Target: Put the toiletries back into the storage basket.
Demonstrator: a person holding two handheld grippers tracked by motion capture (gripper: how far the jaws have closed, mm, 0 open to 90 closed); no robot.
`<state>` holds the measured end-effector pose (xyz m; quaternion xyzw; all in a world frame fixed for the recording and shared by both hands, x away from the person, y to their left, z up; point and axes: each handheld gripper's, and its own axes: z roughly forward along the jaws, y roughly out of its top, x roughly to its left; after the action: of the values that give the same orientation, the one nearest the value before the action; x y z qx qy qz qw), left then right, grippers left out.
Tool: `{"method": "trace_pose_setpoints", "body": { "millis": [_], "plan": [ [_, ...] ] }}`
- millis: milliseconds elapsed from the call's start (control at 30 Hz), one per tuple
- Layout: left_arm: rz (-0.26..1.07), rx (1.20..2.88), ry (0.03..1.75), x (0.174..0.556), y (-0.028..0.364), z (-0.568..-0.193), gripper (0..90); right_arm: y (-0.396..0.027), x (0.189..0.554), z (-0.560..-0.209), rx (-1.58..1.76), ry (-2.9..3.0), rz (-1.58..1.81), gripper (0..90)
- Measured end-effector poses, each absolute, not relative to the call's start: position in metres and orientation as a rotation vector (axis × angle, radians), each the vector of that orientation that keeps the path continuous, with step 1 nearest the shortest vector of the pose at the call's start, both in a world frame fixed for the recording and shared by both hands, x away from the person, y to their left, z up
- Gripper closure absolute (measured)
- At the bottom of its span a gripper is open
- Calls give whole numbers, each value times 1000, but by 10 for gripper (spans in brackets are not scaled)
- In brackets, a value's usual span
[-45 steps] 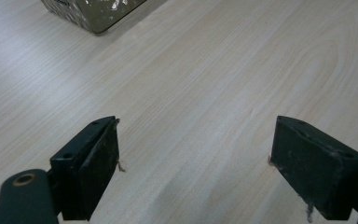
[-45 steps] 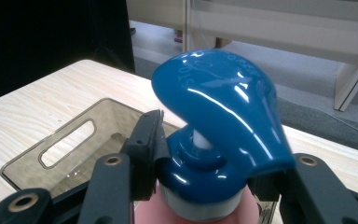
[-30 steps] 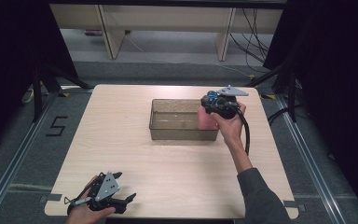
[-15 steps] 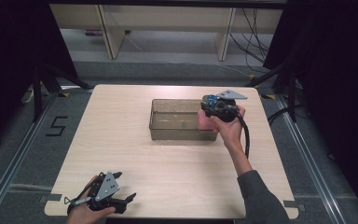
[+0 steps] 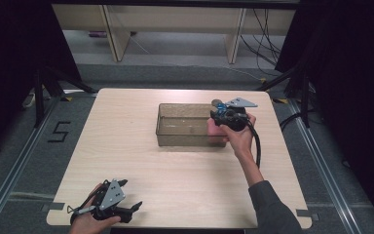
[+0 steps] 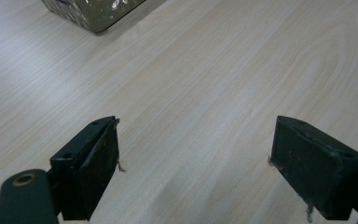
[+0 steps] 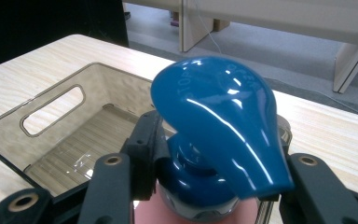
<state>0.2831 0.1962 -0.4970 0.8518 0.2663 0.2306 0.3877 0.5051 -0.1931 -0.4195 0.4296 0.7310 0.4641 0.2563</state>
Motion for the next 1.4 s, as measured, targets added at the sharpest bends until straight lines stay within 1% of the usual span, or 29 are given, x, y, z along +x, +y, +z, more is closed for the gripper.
{"method": "trace_pose_setpoints", "body": {
  "millis": [67, 100, 133, 200, 267, 300, 333, 433, 500, 633, 667, 700, 733, 767, 800, 967, 1067, 1133, 1167, 1267, 1300, 1333, 1400],
  "plan": [
    [585, 2172, 675, 283, 197, -497, 148, -194, 505, -420, 1149, 1998, 1251, 536],
    [586, 2172, 674, 283, 197, -497, 148, -192, 503, -420, 1202, 2000, 1252, 536],
    [579, 2145, 690, 283, 195, -498, 148, -192, 503, -421, 1181, 1995, 1256, 536],
    [587, 2174, 672, 283, 197, -497, 148, -195, 504, -422, 1133, 2001, 1232, 536],
    [586, 2173, 674, 283, 197, -497, 148, -194, 502, -424, 1169, 1988, 1246, 536],
    [579, 2145, 691, 283, 195, -498, 148, -194, 503, -424, 1158, 2005, 1245, 536],
    [583, 2175, 667, 284, 197, -497, 148, -194, 503, -425, 1171, 2002, 1255, 537],
    [586, 2173, 675, 283, 197, -497, 148, -194, 503, -429, 1171, 2006, 1237, 536],
    [580, 2144, 692, 283, 195, -498, 149, -194, 503, -431, 1176, 1995, 1240, 536],
    [584, 2171, 671, 283, 197, -497, 148, -196, 502, -431, 1169, 1991, 1254, 530],
    [585, 2168, 670, 283, 196, -497, 148, -196, 502, -431, 1178, 1988, 1267, 504],
    [577, 2155, 677, 283, 196, -497, 148, -198, 501, -429, 1164, 1967, 1292, 449],
    [597, 2166, 678, 282, 196, -496, 148, -198, 499, -425, 1194, 1938, 1346, 360],
    [597, 2166, 678, 282, 196, -496, 148, -198, 499, -425, 1194, 1938, 1346, 360],
    [598, 2164, 675, 282, 196, -496, 148, -200, 494, -420, 1227, 1923, 1364, 303],
    [601, 2167, 672, 282, 196, -496, 148, -205, 490, -418, 1173, 1924, 1362, 263],
    [591, 2164, 669, 281, 196, -496, 148, -208, 486, -418, 1229, 1903, 1375, 246],
    [572, 2137, 683, 281, 195, -497, 148, -210, 486, -418, 1197, 1909, 1386, 243],
    [577, 2162, 670, 282, 196, -496, 148, -210, 486, -418, 1193, 1904, 1386, 240],
    [600, 2161, 669, 282, 196, -496, 148, -208, 482, -416, 1231, 1912, 1401, 233],
    [590, 2139, 681, 282, 195, -497, 148, -208, 480, -416, 1234, 1924, 1389, 231],
    [592, 2165, 673, 282, 196, -496, 148, -208, 480, -416, 1232, 1925, 1389, 229],
    [580, 2165, 669, 282, 196, -496, 148, -209, 479, -417, 1234, 1912, 1397, 226]
  ]
}}
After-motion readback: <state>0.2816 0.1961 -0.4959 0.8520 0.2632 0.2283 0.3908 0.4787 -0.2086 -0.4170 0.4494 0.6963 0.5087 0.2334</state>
